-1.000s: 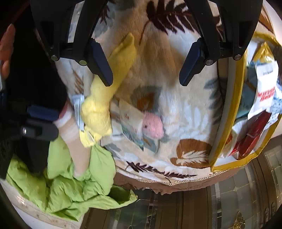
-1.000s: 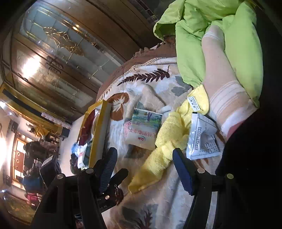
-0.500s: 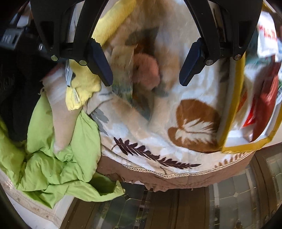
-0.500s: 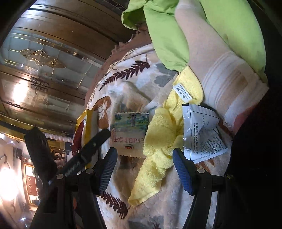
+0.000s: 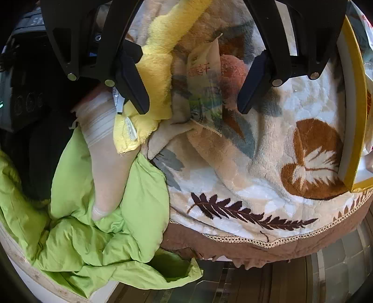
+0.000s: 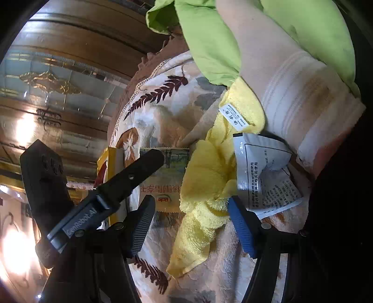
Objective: Organize soft objects
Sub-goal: 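Reach the right tool toward the green-and-white packet beside the pink ball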
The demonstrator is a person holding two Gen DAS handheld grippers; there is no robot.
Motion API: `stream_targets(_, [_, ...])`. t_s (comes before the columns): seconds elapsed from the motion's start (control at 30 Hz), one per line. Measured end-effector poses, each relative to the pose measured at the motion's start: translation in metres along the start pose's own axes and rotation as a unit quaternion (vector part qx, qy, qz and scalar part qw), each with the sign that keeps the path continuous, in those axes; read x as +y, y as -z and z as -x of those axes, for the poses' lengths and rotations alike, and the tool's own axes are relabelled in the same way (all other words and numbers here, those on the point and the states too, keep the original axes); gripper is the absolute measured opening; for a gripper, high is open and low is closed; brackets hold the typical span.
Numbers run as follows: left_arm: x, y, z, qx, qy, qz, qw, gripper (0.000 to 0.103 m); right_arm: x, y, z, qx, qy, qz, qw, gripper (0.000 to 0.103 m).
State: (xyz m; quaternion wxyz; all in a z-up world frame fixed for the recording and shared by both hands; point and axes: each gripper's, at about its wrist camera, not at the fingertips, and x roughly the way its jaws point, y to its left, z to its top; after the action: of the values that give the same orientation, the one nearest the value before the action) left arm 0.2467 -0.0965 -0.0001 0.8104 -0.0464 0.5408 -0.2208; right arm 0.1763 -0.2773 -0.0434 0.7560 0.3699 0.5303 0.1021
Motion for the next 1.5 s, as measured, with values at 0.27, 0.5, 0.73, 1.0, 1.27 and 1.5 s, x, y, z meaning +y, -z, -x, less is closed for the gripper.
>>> stream_targets(0.27, [-0.005, -0.001, 0.002, 0.014, 0.025, -0.007, 0.9996, 0.078, -0.003, 0.001, -0.001, 0.005, 0.002, 0.000, 1.000, 0.068])
stream_targets(0.5, [-0.010, 0.002, -0.002, 0.031, 0.077, 0.014, 0.9965, 0.078, -0.007, 0.002, 0.002, 0.007, -0.005, -0.007, 1.000, 0.068])
stream_targets(0.73, [0.019, 0.007, 0.014, 0.012, 0.013, 0.027, 0.9995, 0.078, -0.002, 0.004, 0.007, 0.009, -0.033, -0.001, 0.999, 0.068])
stream_targets(1.0, [0.064, 0.009, 0.024, -0.001, -0.056, 0.060, 0.9966, 0.078, 0.057, 0.005, 0.009, 0.021, -0.052, 0.094, 0.994, 0.068])
stream_targets(1.27, [0.096, 0.003, 0.041, -0.029, -0.122, 0.101, 0.9869, 0.078, 0.100, -0.012, -0.050, 0.070, 0.081, 0.177, 0.978, 0.067])
stream_targets(1.5, [0.105, 0.000, 0.041, -0.029, -0.117, 0.112, 0.9864, 0.078, 0.101, -0.013, -0.081, 0.088, 0.207, 0.256, 0.940, 0.067])
